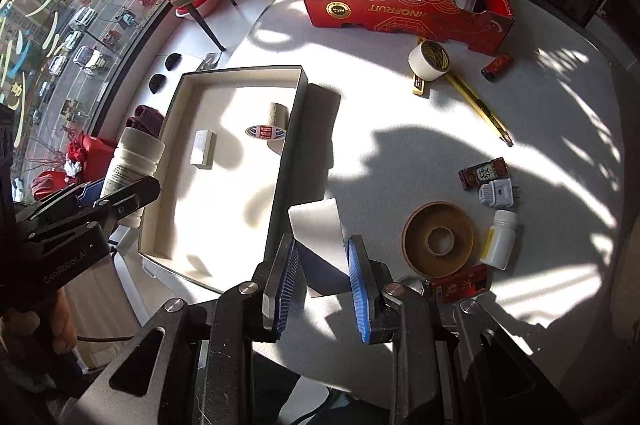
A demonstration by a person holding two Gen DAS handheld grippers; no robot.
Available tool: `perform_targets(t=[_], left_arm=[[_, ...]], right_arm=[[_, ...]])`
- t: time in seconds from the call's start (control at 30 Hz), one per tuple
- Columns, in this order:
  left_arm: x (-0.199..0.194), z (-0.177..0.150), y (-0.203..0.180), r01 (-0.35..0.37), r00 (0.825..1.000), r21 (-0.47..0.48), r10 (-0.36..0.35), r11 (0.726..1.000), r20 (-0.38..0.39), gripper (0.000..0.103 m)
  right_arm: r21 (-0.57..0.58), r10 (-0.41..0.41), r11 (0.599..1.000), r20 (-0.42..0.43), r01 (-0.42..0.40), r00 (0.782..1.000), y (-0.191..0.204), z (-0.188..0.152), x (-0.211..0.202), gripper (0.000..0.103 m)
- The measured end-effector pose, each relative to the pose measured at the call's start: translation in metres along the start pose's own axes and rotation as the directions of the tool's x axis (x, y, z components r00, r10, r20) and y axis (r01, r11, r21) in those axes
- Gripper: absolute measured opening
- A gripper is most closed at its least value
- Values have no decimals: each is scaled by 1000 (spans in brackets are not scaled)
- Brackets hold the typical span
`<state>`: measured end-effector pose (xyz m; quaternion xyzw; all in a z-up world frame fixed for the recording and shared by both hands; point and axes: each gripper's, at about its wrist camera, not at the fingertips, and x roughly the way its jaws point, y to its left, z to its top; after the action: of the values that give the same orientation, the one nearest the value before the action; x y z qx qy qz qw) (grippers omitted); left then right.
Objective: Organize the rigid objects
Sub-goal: 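Carry the pill bottle and white block over the white tray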
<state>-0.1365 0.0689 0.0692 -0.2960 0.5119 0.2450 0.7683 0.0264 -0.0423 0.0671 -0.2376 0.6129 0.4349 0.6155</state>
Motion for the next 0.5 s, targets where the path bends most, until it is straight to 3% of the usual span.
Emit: perform_targets(t=[0.5], left_arm=[[13,-14,33,-38,998,-66,34,997,-53,43]], right_arm=[[-48,56,997,-54,-58,997,36,19,24,27]])
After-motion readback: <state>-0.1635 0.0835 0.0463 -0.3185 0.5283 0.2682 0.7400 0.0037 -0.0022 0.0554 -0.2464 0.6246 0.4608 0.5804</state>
